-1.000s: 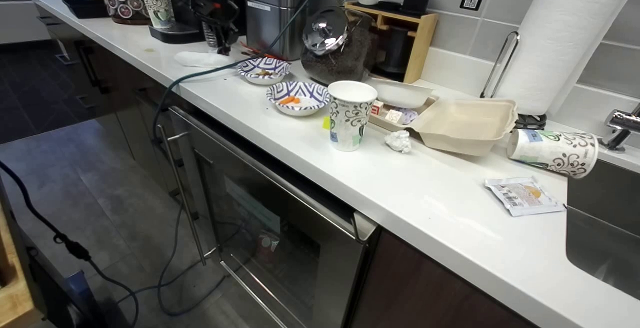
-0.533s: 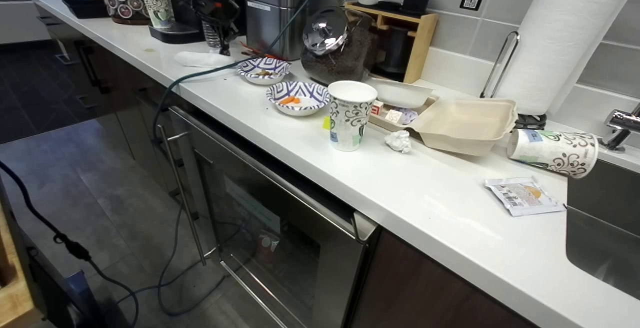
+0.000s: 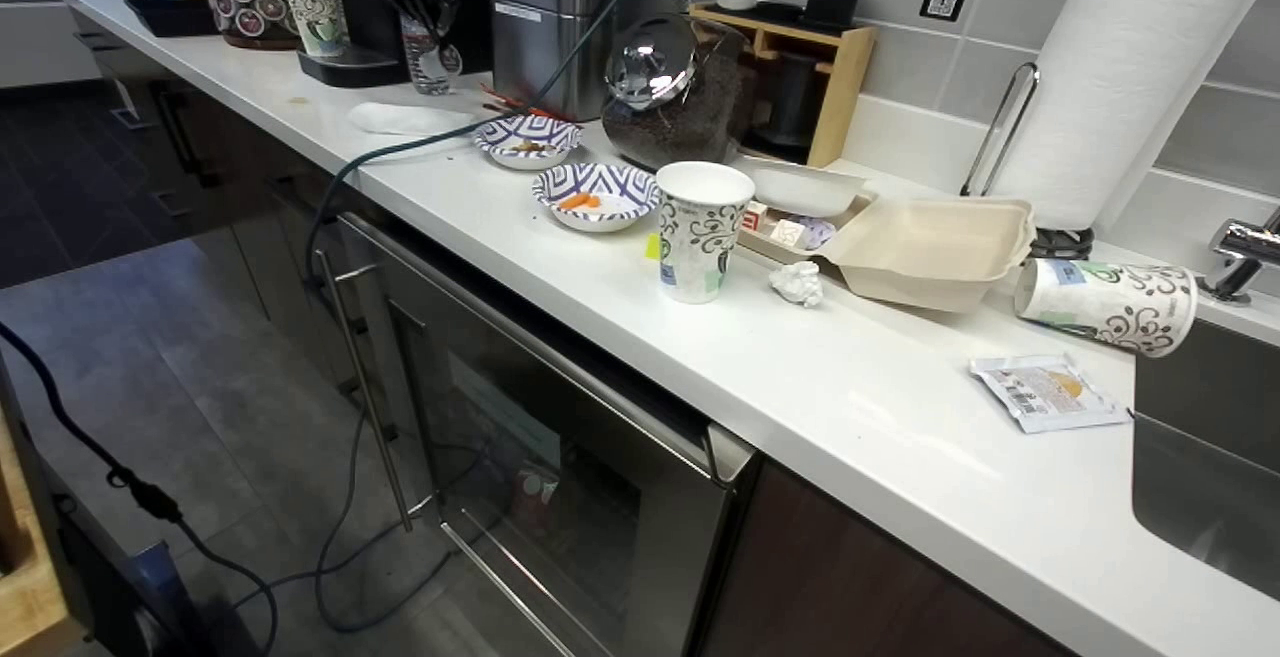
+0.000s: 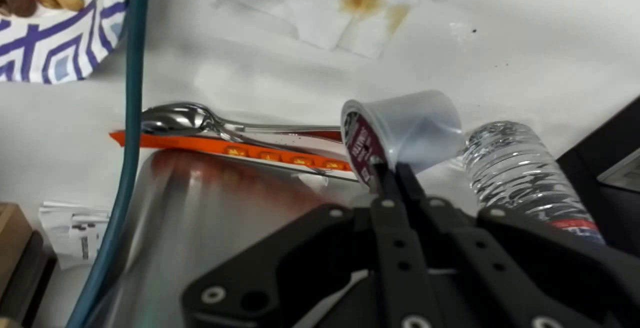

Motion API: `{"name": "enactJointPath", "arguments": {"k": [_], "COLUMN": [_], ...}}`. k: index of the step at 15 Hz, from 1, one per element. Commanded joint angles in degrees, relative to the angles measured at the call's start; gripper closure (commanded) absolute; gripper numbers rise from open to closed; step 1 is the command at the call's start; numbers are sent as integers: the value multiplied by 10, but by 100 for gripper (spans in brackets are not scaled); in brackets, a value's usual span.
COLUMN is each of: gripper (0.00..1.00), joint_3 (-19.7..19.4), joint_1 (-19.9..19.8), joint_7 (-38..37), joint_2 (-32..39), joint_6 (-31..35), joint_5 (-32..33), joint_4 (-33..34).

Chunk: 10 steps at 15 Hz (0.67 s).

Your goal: Tip the coffee pod over and place it upright

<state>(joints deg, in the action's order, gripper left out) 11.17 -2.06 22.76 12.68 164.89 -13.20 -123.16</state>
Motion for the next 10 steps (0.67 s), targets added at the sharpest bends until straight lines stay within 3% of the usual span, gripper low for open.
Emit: {"name": "enactJointPath", "arguments": {"k": [1, 4, 8, 10], "gripper": [99, 99, 99, 99], "joint_3": [-53, -197, -383, -478], "joint_1": [50, 152, 262, 345], "joint_7": [-63, -112, -196, -270], "joint_2": [-70, -91, -31, -5], "joint_6": [86, 152, 210, 197], "joint_5": [148, 290, 482, 561], "joint_4": [-121, -167, -90, -46]}}
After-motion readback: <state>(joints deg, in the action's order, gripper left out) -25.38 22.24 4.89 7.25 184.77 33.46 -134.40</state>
